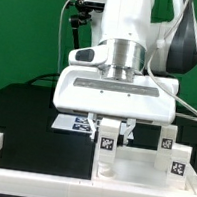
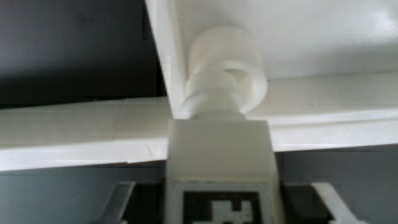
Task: Assemble square table
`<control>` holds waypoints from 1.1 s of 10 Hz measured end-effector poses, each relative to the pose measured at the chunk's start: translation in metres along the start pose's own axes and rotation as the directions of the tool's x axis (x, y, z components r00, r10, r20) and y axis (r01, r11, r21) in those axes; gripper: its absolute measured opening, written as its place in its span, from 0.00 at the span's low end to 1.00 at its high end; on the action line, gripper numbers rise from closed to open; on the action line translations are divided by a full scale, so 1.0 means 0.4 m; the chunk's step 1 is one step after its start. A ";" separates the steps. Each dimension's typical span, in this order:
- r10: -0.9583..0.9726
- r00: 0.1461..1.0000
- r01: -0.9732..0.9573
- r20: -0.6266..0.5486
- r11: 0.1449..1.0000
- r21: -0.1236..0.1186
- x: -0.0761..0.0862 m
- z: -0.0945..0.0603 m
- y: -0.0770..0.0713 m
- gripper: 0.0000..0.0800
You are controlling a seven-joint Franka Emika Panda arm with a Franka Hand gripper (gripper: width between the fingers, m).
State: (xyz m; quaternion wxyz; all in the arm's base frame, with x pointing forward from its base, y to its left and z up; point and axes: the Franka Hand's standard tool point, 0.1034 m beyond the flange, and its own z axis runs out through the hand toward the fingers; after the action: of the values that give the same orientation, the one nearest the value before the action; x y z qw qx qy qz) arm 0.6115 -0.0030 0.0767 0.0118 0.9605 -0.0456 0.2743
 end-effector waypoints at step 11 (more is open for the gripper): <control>-0.012 1.000 0.012 -0.013 1.000 -0.007 -0.021 0.024 -0.015 0.37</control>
Offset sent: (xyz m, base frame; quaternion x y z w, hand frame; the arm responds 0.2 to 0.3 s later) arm 0.0049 0.0052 -0.0090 -0.0028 0.0109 0.0100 0.9999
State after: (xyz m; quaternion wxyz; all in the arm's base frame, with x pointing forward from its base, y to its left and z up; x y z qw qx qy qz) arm 0.6100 0.0031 0.0642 0.0171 0.9588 -0.0408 0.2805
